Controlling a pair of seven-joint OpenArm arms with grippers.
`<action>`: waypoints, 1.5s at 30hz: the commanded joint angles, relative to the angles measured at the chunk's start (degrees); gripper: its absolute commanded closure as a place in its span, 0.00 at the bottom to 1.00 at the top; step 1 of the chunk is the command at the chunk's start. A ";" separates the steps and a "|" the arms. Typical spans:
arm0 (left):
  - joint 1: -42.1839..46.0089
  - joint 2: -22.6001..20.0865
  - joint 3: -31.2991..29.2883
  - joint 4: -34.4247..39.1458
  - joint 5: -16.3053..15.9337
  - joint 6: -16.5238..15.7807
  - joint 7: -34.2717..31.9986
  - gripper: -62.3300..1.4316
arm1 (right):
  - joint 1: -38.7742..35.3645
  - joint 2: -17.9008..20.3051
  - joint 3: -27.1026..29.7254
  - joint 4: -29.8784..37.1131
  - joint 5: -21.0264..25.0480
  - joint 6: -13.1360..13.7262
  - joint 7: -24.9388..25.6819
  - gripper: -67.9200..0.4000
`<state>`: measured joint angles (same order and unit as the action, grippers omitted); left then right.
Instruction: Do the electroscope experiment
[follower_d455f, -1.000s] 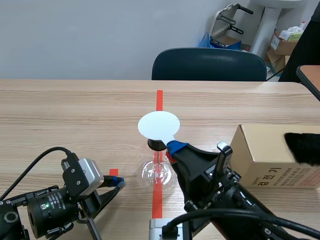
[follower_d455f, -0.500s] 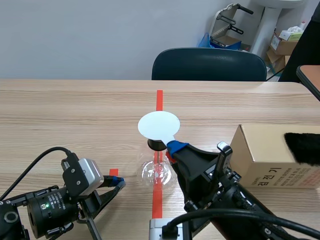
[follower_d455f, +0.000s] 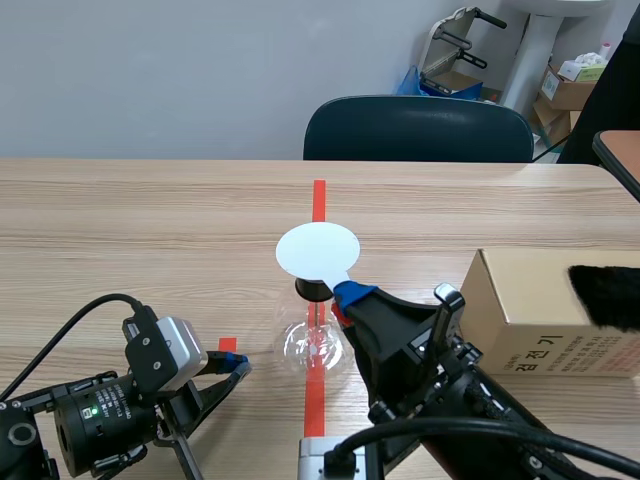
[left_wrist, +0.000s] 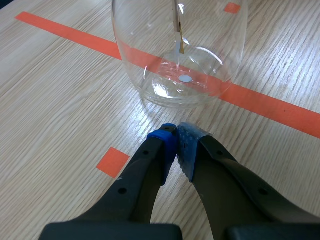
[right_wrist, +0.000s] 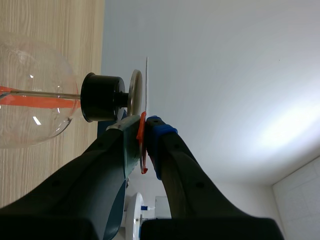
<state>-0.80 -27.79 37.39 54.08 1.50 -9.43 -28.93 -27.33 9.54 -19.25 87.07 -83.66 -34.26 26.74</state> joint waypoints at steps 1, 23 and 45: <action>-0.17 0.28 -0.22 0.98 -0.33 -0.11 -0.74 0.93 | 0.68 0.61 0.17 1.07 -0.04 -0.81 -0.26 0.97; -0.17 0.28 -0.22 0.98 -0.33 -0.13 -0.74 0.93 | 0.68 0.61 0.17 1.07 -0.04 -0.81 -0.26 0.97; -0.15 0.31 -0.22 0.98 -0.33 -0.13 0.94 0.93 | 0.68 0.59 0.17 1.07 -0.04 -5.20 -19.54 0.97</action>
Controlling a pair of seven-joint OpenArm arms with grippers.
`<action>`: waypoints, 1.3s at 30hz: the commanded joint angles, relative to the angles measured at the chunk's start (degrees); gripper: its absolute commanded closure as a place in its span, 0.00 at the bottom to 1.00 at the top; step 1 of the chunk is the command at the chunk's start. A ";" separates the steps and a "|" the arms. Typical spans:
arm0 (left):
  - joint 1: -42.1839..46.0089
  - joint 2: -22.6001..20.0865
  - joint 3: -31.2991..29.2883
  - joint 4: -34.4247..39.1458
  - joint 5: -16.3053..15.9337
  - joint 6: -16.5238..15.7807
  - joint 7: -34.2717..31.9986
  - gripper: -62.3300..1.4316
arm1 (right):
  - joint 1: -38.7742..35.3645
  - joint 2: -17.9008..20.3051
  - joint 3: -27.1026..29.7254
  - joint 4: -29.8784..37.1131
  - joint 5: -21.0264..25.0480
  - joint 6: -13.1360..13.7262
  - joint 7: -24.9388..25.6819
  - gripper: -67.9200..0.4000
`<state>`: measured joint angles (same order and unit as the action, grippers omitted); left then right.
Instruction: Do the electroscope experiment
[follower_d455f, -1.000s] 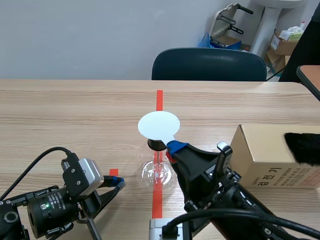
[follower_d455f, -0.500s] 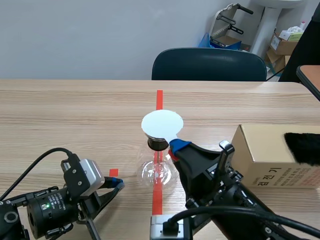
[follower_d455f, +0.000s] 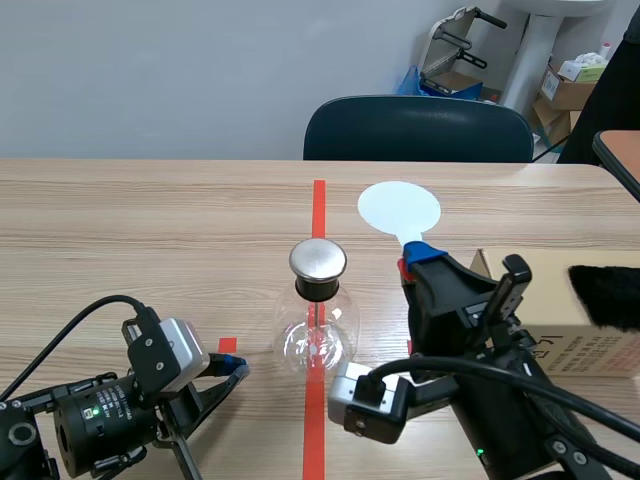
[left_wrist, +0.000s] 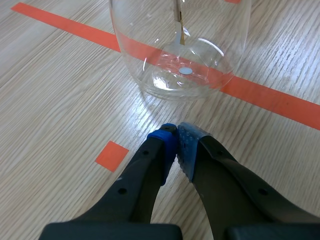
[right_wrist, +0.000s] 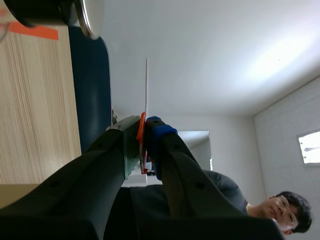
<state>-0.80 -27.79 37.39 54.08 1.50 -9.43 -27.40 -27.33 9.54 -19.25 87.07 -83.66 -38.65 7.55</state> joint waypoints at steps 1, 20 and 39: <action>-0.15 0.31 -0.22 0.98 -0.33 -0.13 -0.59 0.93 | 0.68 0.59 0.17 1.07 -0.04 -0.81 -1.07 0.97; -0.15 0.31 -0.22 0.98 -0.35 -0.13 -0.59 0.93 | 0.66 0.61 0.17 1.07 -0.04 -0.70 -9.05 0.97; -0.15 0.31 -0.22 0.98 -0.35 -0.13 -0.57 0.93 | 0.66 0.61 0.17 1.07 -0.04 -0.70 8.92 0.97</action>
<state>-0.80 -27.79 37.39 54.08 1.50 -9.43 -27.40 -27.33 9.56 -19.25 87.07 -83.66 -38.59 16.56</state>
